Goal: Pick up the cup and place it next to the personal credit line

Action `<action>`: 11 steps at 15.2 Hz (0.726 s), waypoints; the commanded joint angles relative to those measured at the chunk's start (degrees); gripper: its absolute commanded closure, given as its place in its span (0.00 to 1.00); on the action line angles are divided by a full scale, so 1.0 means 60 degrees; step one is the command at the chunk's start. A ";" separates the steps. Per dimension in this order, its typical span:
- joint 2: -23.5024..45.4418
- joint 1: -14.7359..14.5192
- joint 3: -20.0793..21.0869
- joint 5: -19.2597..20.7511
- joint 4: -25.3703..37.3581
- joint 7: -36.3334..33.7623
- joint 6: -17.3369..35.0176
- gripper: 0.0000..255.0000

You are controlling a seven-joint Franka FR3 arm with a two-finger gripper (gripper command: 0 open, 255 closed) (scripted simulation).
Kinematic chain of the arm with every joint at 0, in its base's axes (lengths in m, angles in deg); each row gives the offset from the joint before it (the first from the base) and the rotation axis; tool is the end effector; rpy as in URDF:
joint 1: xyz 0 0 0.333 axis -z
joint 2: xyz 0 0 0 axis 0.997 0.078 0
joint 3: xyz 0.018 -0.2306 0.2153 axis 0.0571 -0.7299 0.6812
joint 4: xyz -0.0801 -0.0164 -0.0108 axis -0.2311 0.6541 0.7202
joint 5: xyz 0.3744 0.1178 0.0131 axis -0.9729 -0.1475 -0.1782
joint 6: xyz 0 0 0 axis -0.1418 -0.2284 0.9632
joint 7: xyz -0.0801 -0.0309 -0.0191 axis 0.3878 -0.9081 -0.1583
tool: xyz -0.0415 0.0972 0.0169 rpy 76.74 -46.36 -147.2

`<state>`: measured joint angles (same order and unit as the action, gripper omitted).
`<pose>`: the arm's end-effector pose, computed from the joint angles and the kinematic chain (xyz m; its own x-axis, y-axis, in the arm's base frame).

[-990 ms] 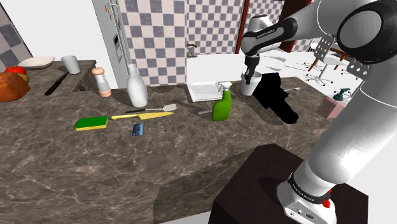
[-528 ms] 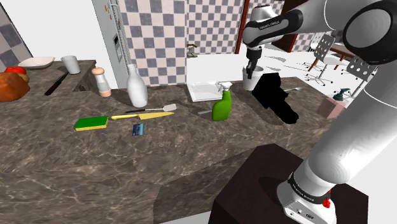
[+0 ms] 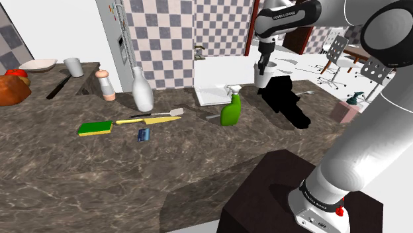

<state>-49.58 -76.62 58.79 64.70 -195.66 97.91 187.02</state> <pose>0.4722 -0.2876 0.5140 0.9790 0.1931 -0.0656 0.2006 -0.9698 0.1386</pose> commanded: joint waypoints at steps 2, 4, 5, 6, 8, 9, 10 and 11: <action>-0.0030 -0.0016 0.0019 -0.0008 0.0339 0.0029 -0.0367 1.00; -0.0043 -0.0022 0.0025 -0.0016 0.0580 0.0061 -0.0620 1.00; -0.0047 -0.0024 0.0028 -0.0021 0.0705 0.0077 -0.0746 1.00; -0.0048 -0.0027 0.0031 -0.0026 0.0831 0.0094 -0.0872 1.00; -0.0043 -0.0031 0.0036 -0.0038 0.1092 0.0130 -0.1126 1.00; -0.0037 -0.0033 0.0038 -0.0045 0.1226 0.0149 -0.1254 1.00; -0.0029 -0.0035 0.0040 -0.0052 0.1363 0.0168 -0.1381 1.00; -0.0029 -0.0035 0.0041 -0.0053 0.1383 0.0171 -0.1402 1.00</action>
<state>-49.86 -76.78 58.98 64.43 -187.93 98.94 179.10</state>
